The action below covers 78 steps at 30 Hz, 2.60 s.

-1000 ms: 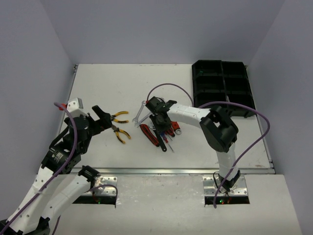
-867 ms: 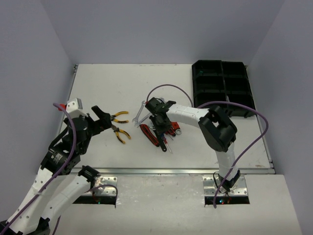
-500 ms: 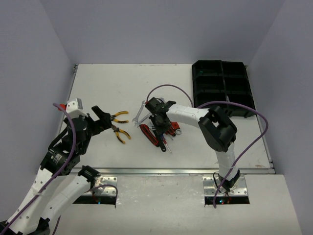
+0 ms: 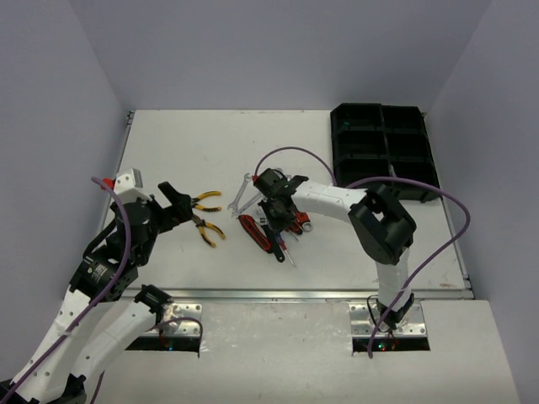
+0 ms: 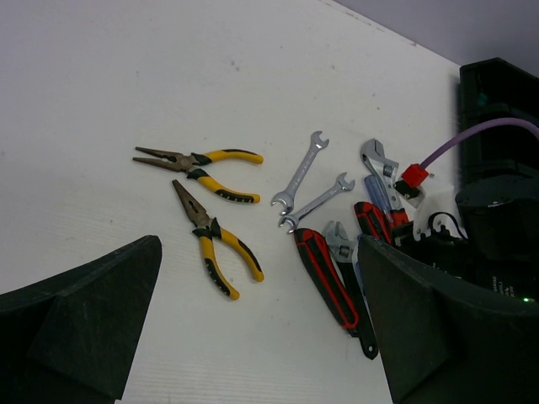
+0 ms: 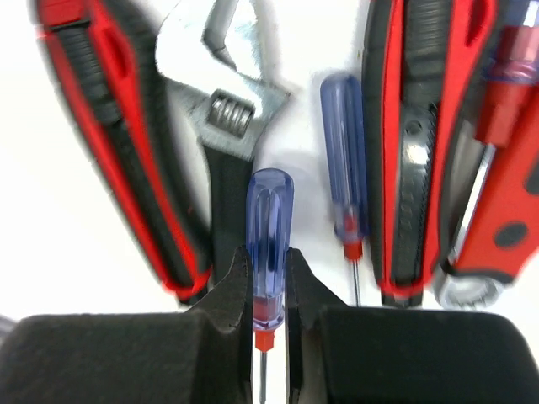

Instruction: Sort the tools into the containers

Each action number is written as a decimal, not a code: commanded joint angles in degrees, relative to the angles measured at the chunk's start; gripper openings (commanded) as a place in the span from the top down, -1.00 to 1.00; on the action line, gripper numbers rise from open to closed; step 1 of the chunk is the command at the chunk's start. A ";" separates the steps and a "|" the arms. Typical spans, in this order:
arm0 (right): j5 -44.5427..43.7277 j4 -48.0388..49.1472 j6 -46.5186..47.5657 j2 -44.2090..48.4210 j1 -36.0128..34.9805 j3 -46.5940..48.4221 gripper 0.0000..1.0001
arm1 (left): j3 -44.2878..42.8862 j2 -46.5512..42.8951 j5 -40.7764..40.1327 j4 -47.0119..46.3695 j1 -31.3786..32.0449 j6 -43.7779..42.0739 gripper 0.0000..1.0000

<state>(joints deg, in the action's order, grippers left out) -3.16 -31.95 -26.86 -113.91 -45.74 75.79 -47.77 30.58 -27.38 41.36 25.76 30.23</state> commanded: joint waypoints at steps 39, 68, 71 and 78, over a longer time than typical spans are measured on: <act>-5.76 4.27 -35.28 -17.08 57.99 46.90 1.00 | 0.40 -2.71 1.89 -3.53 -0.62 -1.80 -1.00; -4.52 17.90 -46.96 -1.65 51.62 15.36 -0.20 | 0.75 -6.06 2.16 -3.92 -0.71 -2.02 -1.00; -1.62 18.86 -44.37 -0.92 51.29 17.03 -0.34 | 0.83 -6.57 2.06 -3.96 -0.71 -1.98 -1.00; 9.24 15.94 -28.76 -0.09 45.78 27.04 -0.38 | 0.75 -6.24 2.06 -4.01 -0.71 -1.93 -1.00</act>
<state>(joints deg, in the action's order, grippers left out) -1.29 -14.79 -67.92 -118.48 4.57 94.59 -47.09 24.21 -24.93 39.94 25.76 28.73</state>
